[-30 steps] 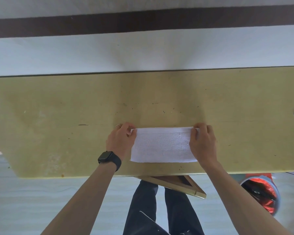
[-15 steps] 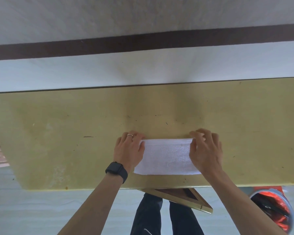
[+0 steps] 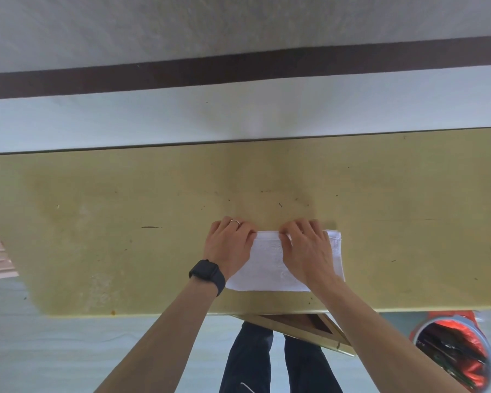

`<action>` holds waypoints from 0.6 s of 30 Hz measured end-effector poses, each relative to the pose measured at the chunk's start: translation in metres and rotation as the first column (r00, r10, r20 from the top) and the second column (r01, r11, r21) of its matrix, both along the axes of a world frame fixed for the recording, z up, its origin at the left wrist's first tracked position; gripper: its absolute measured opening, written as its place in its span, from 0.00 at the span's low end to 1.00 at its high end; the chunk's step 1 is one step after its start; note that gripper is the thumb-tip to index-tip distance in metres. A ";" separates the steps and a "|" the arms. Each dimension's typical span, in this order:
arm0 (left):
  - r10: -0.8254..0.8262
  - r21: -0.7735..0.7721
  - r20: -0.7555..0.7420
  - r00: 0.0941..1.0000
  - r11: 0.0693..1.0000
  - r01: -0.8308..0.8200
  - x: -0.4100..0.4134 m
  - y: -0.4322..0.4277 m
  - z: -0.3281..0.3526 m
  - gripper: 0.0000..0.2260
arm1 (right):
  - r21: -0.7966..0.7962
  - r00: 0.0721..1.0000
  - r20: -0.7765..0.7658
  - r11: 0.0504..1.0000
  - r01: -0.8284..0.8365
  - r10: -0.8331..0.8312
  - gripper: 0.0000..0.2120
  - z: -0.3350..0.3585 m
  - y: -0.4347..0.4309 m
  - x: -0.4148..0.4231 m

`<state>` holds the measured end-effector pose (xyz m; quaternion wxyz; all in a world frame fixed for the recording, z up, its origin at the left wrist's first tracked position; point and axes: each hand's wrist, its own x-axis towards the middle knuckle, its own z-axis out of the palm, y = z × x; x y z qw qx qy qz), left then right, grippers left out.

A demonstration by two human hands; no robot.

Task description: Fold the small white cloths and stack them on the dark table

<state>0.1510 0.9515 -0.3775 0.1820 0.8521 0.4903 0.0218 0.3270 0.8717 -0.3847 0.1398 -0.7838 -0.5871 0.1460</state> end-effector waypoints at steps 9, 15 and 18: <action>-0.066 -0.009 -0.056 0.996 0.998 0.066 0.005 0.010 0.000 0.06 | -0.050 0.994 0.105 0.999 0.011 -0.006 0.06 0.002 0.009 -0.006; -0.012 -0.009 -0.066 0.998 1.000 0.011 0.000 0.005 0.004 0.06 | 0.011 0.975 0.030 0.976 0.219 -0.219 0.05 0.021 -0.018 -0.005; 0.038 -0.043 -0.105 0.994 0.998 -0.043 -0.006 0.001 0.006 0.08 | -0.171 0.946 0.038 0.930 0.324 -0.323 0.09 0.030 -0.053 -0.014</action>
